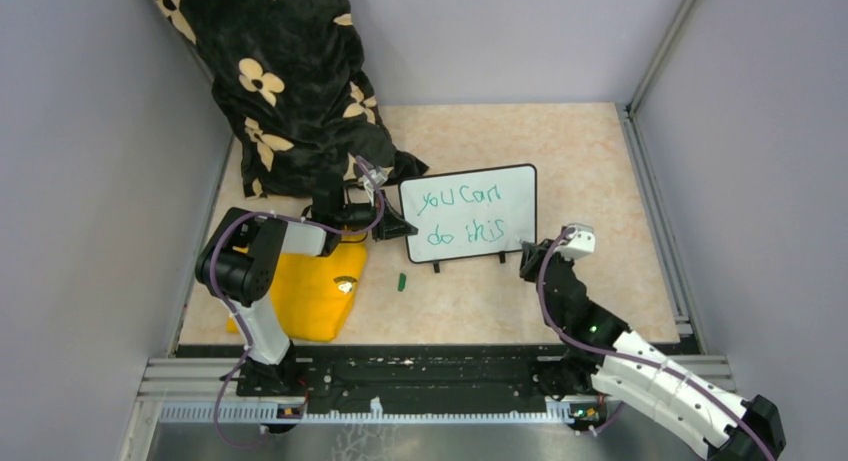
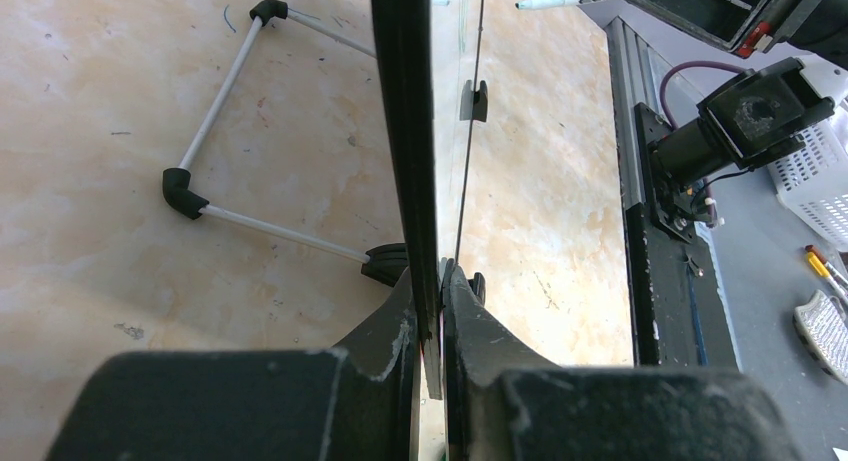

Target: Write a sentence on the whiteboard

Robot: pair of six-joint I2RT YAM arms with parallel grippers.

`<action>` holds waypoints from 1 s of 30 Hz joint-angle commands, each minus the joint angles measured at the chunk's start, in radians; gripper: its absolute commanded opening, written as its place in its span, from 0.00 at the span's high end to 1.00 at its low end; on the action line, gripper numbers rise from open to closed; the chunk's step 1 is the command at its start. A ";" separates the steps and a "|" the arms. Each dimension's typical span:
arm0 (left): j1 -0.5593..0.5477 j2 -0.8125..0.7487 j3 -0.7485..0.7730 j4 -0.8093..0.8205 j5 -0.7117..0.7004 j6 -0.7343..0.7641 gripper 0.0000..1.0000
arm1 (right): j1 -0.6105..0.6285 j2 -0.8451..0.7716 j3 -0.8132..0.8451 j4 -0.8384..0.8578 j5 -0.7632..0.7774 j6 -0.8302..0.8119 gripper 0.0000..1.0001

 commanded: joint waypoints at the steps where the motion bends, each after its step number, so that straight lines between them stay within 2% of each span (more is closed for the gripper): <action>1: -0.013 0.034 -0.011 -0.092 -0.090 0.094 1.00 | -0.009 0.020 0.006 0.084 0.020 0.010 1.00; 30: -0.018 0.029 -0.007 -0.107 -0.093 0.105 1.00 | -0.027 0.167 0.006 0.195 0.039 -0.001 1.00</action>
